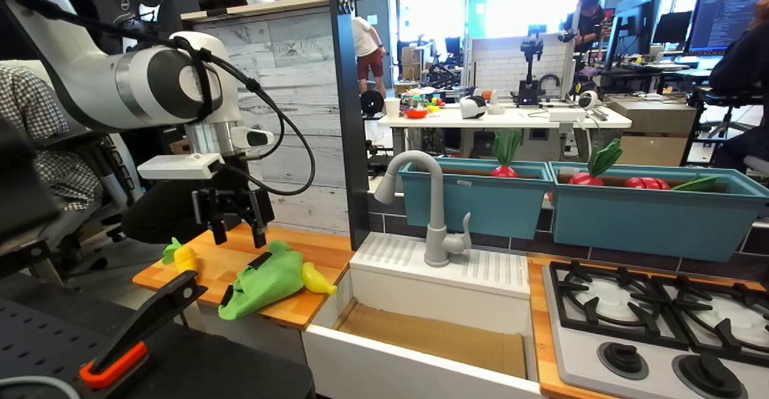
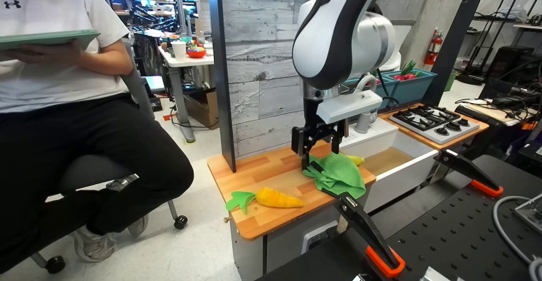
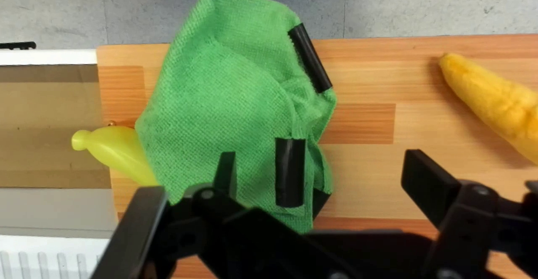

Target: Unfold the towel on the counter

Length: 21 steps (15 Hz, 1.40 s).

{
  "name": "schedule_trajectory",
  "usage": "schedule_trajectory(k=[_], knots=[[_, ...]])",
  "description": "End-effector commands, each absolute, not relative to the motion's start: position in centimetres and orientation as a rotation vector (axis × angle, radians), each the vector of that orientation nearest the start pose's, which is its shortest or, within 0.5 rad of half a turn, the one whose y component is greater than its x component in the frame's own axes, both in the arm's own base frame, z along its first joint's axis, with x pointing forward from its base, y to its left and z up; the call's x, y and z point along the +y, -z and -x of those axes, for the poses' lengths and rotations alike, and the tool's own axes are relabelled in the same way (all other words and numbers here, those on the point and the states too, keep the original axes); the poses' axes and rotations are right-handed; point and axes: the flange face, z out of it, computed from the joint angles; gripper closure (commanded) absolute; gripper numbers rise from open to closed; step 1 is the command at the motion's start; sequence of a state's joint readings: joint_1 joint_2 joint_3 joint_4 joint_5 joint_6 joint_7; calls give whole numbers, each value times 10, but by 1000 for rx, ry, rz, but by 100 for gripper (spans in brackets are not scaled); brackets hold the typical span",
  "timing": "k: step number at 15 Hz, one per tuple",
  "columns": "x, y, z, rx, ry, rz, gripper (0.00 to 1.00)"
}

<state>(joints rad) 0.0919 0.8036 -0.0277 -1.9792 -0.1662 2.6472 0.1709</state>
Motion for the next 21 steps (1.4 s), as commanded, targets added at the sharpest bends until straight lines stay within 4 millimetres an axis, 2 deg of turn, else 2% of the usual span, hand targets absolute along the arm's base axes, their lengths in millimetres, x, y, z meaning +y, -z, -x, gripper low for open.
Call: schedule_trajectory(k=[1,10,11,13,14,17,21], knots=[[46,-26,-582,-66,-207,3244,0],[45,-14,-588,-50,-194,3243,0],[44,-13,-588,-49,-195,3242,4],[43,-12,-587,-47,-198,3242,13],[41,-12,-587,-44,-196,3239,29],[38,-10,-586,-38,-201,3235,54],[34,-9,-584,-33,-204,3234,83]])
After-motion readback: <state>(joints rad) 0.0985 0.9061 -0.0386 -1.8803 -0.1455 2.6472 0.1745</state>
